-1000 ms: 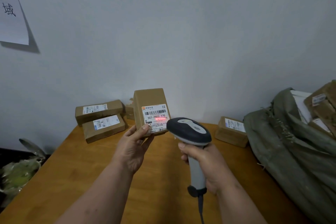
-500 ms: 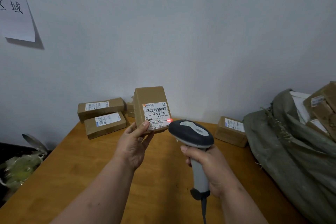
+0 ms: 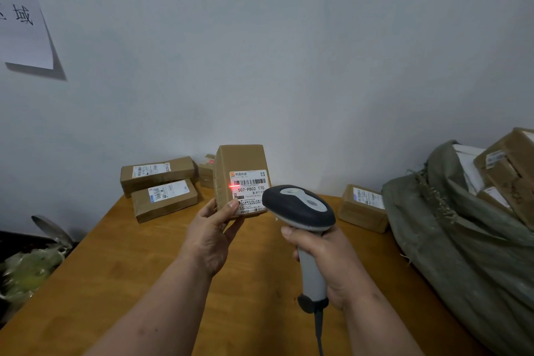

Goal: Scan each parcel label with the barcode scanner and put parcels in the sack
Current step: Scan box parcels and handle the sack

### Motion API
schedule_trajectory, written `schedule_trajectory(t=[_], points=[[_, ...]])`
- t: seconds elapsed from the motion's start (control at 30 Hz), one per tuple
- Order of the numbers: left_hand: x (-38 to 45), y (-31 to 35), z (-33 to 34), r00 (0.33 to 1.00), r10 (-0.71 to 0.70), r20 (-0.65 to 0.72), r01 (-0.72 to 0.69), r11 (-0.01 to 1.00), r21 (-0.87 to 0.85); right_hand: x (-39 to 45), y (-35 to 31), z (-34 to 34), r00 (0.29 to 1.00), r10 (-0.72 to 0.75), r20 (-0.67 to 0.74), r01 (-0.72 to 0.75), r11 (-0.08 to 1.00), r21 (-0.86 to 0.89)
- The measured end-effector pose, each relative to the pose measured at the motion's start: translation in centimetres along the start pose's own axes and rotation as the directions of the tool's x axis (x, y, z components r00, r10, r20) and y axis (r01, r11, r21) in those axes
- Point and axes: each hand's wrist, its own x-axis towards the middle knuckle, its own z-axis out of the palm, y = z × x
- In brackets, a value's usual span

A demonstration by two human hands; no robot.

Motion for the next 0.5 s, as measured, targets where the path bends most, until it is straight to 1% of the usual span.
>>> schedule_trajectory(t=[0.5], points=[[-0.41, -0.31, 0.49, 1.000, -0.004, 0.004, 0.004, 1.000, 0.017, -0.08, -0.07, -0.25, 1.000, -0.008, -0.012, 0.008, 1.000, -0.003]])
